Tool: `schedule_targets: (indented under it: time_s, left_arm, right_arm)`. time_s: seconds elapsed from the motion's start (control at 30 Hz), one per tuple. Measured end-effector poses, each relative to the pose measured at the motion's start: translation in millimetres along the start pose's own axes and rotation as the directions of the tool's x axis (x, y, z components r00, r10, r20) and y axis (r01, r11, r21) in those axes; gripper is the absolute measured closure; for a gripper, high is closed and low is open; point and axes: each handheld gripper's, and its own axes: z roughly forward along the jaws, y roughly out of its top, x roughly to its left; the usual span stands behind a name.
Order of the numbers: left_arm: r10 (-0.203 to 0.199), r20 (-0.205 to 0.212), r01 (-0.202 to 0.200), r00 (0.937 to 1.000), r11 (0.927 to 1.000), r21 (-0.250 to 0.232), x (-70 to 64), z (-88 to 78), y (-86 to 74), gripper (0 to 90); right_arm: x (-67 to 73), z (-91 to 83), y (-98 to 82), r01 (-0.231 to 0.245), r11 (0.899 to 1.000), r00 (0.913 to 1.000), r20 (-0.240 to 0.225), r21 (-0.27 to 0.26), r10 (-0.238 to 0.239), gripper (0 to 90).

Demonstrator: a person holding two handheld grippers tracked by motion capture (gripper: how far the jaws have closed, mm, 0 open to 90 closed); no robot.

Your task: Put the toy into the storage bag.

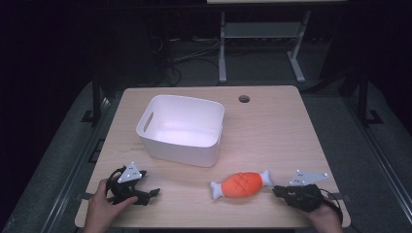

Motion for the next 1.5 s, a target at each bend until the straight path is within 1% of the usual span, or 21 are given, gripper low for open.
schedule_targets:
  time_s: [0.03, 0.07, 0.1, 0.17, 0.23, 0.33, 0.43, 0.7, 0.8, 1.0, 1.13, 1.33, 1.5]
  left_arm:
    - [0.0, 0.0, 0.0, 1.0, 1.0, 0.0, 0.0, 0.0, 0.0, 12.7]
    - [0.0, 0.0, 0.0, 1.0, 1.0, 0.0, 0.0, 0.0, 0.0, 12.7]
    - [0.0, 0.0, 0.0, 1.0, 1.0, 0.001, 0.0, 0.0, 0.0, 12.7]
    - [0.0, 0.0, 0.0, 1.0, 1.0, 0.0, 0.0, 0.0, 0.0, 12.7]
    - [0.0, 0.0, 0.0, 1.0, 1.0, 0.0, 0.0, 0.0, 0.0, 12.7]
    - [0.0, 0.0, 0.0, 1.0, 1.0, 0.0, 0.0, 0.0, 0.0, 12.7]
    - [-0.001, 0.0, 0.001, 1.0, 1.0, 0.0, 0.0, 0.0, 0.0, 12.7]
    - [0.0, 0.0, 0.0, 1.0, 1.0, 0.0, 0.0, 0.0, 0.0, 12.7]
    - [-0.001, 0.0, 0.001, 1.0, 1.0, 0.0, 0.0, 0.0, 0.1, 12.7]
    - [-0.001, 0.0, 0.001, 1.0, 1.0, 0.0, 0.0, 0.1, 0.2, 12.7]
    - [-0.002, -0.001, 0.002, 1.0, 1.0, -0.001, 0.0, 0.4, 0.3, 12.7]
    - [-0.003, -0.001, 0.003, 1.0, 1.0, 0.0, -0.1, 0.4, 0.4, 12.7]
    - [-0.002, -0.001, 0.002, 1.0, 1.0, 0.0, 0.0, 0.3, 0.4, 12.7]
  right_arm:
    - [0.0, 0.0, 0.0, 0.0, 1.0, 1.0, 0.0, 0.0, 0.0, 83.8]
    - [0.6, -0.2, 0.4, -0.001, 1.0, 0.9999, -0.01, -0.001, 0.001, 86.4]
    - [1.5, -0.2, 1.2, 0.002, 1.0, 0.9994, -0.036, 0.001, -0.002, 89.2]
    - [2.0, -0.1, 1.4, 0.005, 1.0, 0.9991, -0.043, 0.001, -0.005, 89.3]
    - [4.8, 1.4, 3.0, 0.014, 1.0, 0.9976, -0.068, 0.0, -0.014, 89.4]
    - [7.3, 3.9, 5.7, 0.022, 1.0, 0.996, -0.086, 0.0, -0.022, 89.4]
    - [8.6, 7.1, 7.5, 0.032, 0.999, 0.9953, -0.091, -0.001, -0.032, 89.4]
    - [7.5, 12.2, 11.9, 0.043, 0.999, 0.9955, -0.085, -0.006, -0.044, 89.3]
    - [4.8, 15.5, 14.8, 0.051, 0.999, 0.996, -0.073, -0.008, -0.051, 89.3]
    - [0.2, 20.4, 19.0, 0.048, 0.999, 0.9968, -0.064, -0.004, -0.048, 89.3]
    - [-4.6, 24.5, 23.1, 0.051, 0.999, 0.9976, -0.048, -0.003, -0.051, 89.3]
    - [-7.7, 29.2, 27.8, 0.053, 0.999, 0.9974, -0.048, -0.002, -0.053, 89.3]
    - [-12.0, 35.1, 35.6, 0.054, 0.998, 0.9975, -0.044, -0.007, -0.055, 89.3]
